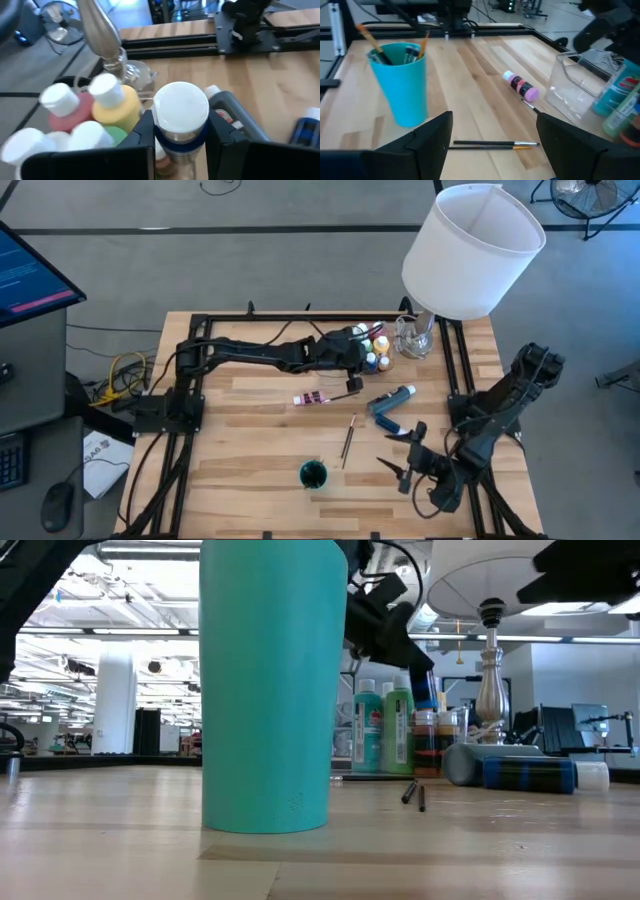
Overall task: Pick & Place Paint Supplies
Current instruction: Put the small blue paint bottle into the transparent bin
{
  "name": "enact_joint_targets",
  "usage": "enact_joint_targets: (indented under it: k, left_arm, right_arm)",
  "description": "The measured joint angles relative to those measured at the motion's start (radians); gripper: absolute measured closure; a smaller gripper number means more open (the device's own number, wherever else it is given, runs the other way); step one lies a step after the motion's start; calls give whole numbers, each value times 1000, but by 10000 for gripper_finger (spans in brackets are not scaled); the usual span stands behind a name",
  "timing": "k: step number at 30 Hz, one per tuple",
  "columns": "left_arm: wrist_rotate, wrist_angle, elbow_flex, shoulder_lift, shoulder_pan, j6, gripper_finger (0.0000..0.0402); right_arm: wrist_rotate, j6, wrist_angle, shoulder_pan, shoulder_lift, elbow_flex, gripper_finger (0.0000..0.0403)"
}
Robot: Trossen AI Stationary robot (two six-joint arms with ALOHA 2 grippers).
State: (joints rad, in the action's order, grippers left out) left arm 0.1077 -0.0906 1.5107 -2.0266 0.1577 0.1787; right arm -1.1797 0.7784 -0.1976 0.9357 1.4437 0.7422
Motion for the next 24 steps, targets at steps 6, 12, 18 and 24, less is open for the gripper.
enact_joint_targets:
  k: [6,12,18,24]
  left_arm:
    - [26,2,3,4,1,23,356]
    - [18,57,3,8,-13,22,356]
    - [56,51,-27,9,-13,23,356]
    - [61,51,-58,8,-5,23,356]
  right_arm:
    - [-18,5,-4,36,0,0,121]
    - [-33,15,-4,46,0,0,121]
    - [-33,16,-4,45,0,0,121]
    - [-33,16,-4,45,0,0,121]
